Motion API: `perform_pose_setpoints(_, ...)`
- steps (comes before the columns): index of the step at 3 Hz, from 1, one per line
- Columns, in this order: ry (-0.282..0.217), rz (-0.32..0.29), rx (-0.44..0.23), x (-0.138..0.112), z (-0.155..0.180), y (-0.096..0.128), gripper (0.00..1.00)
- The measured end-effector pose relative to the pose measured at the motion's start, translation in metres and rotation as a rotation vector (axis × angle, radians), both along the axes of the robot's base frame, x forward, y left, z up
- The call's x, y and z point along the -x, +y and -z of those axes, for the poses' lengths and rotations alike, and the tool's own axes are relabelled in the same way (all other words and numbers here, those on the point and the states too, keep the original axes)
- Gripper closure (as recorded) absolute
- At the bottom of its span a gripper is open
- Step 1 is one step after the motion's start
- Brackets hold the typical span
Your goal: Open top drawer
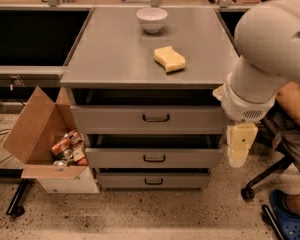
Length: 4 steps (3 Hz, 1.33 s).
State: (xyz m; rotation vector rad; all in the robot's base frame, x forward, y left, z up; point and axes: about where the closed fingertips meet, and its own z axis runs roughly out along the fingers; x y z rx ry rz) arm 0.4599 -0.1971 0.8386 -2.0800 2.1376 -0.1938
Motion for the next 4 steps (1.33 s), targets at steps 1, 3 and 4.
perform_pose_setpoints(1, 0.048, 0.006, 0.033, -0.01, 0.056, -0.002, 0.0)
perform_pose_setpoints(3, 0.033, -0.027, 0.029, -0.016, 0.065, 0.003, 0.0)
perform_pose_setpoints(4, 0.028, -0.08, 0.016, -0.03, 0.084, 0.014, 0.0)
